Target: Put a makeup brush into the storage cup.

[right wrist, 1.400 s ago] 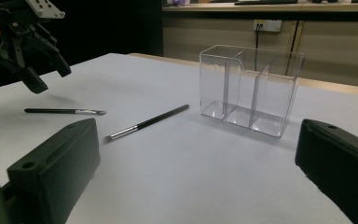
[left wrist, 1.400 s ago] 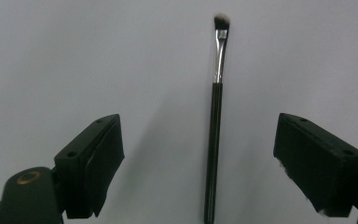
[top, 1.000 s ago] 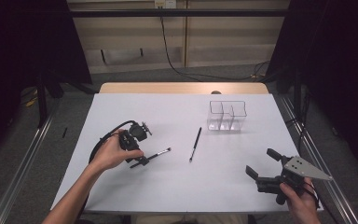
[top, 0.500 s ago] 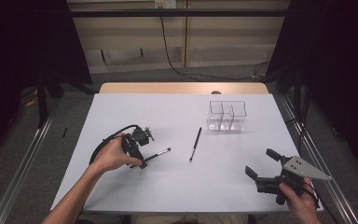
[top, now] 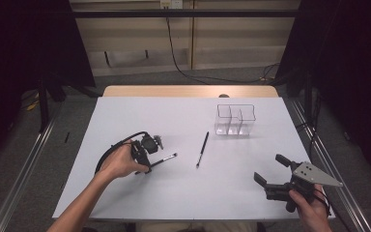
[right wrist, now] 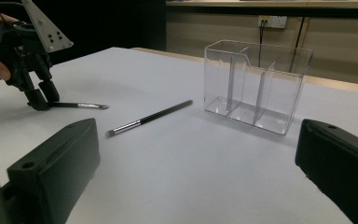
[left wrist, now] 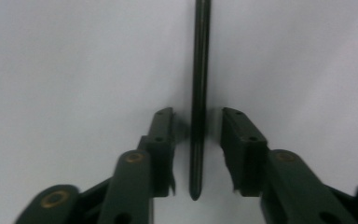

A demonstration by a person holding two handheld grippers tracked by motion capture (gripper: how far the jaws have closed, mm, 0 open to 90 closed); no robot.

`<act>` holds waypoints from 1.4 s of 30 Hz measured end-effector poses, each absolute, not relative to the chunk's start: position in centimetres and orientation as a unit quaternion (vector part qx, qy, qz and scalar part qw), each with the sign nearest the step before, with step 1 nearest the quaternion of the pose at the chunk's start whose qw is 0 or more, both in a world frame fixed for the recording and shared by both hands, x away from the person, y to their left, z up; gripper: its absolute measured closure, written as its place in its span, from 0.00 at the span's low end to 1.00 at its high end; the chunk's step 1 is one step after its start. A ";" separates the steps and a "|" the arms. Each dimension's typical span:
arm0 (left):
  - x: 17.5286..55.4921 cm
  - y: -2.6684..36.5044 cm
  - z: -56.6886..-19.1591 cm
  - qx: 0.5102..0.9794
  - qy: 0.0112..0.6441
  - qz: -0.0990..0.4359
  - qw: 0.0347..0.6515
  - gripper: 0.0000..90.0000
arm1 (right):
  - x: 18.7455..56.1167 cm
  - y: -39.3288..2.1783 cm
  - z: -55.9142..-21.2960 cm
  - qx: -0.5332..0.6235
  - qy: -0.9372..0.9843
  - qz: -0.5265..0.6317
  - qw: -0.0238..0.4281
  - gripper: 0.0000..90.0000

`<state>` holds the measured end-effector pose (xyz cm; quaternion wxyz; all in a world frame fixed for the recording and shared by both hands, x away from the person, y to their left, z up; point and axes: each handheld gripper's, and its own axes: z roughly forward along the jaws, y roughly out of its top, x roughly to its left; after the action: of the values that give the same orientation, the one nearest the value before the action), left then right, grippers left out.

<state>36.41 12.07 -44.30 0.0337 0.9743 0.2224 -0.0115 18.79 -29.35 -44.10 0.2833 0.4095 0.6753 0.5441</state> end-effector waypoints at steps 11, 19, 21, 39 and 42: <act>37.4 12.0 -44.4 0.968 0.247 -0.025 0.021 0.94 | 18.7 -29.4 -44.1 0.408 0.677 0.544 0.282 0.00; 37.5 12.7 -44.2 0.966 0.254 -0.033 0.040 0.94 | 18.7 -29.4 -44.1 0.409 0.677 0.544 0.282 0.00; 37.5 12.9 -44.3 0.963 0.263 -0.037 0.051 0.94 | 18.7 -29.4 -44.1 0.409 0.677 0.544 0.282 0.00; 37.2 15.5 -41.8 0.937 0.294 -0.050 0.181 0.94 | 18.8 -29.4 -44.2 0.414 0.674 0.543 0.281 0.00; 36.9 15.5 -41.9 0.932 0.302 -0.048 0.196 0.94 | 18.8 -29.4 -44.2 0.414 0.674 0.543 0.281 0.00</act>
<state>36.95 15.47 -41.89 0.1962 0.9318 0.3017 -0.0477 18.79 -29.39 -44.16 0.2806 0.4138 0.6744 0.5434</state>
